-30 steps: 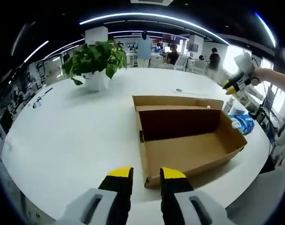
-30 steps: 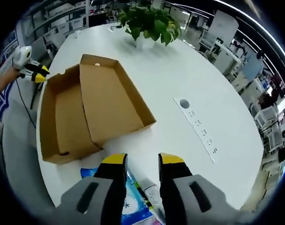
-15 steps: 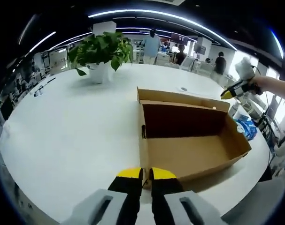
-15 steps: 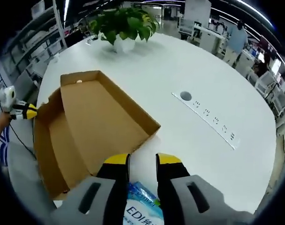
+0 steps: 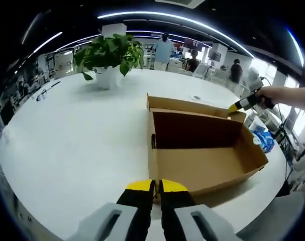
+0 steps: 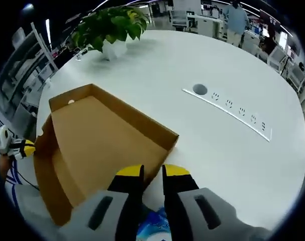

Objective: Operate the shoe box by opening the lid, removing the specified soft item, and placing it in the target area until the item is outside and the box remains undamaged.

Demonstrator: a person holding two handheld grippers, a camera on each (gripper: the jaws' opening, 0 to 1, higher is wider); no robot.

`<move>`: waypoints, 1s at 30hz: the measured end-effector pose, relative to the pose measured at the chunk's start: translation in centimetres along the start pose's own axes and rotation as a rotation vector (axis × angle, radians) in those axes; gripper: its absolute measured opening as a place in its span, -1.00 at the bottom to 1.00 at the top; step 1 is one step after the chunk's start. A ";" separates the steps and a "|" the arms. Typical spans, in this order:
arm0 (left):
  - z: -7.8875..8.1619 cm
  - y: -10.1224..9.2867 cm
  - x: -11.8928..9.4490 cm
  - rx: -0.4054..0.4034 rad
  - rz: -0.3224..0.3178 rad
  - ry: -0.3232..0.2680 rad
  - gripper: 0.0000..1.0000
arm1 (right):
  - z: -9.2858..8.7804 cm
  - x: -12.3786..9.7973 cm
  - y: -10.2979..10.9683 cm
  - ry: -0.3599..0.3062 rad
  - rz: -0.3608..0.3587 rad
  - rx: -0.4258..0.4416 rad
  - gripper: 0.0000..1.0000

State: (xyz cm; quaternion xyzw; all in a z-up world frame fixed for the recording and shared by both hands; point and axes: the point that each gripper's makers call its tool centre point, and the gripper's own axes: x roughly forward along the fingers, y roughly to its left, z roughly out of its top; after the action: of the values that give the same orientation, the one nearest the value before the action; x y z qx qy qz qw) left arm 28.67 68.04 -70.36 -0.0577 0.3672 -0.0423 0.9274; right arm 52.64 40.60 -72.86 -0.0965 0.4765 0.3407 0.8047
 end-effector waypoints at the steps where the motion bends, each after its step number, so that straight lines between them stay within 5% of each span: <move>1: 0.0 0.0 0.0 0.007 0.000 0.000 -0.92 | -0.1 0.0 -0.1 0.005 -0.006 -0.013 -0.78; 26: 0.0 -0.1 0.0 0.020 -0.017 0.002 -0.92 | 1.1 -3.7 0.3 -0.053 -0.023 -0.043 -0.97; 30: -0.1 0.0 0.0 0.022 -0.016 0.002 -0.92 | 1.6 -4.6 0.9 -0.094 -0.035 -0.107 -0.97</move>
State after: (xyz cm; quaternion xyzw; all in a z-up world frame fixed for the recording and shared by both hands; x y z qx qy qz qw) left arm 28.62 67.99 -70.41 -0.0503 0.3671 -0.0537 0.9273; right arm 51.68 39.93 -68.03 -0.1314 0.4174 0.3556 0.8259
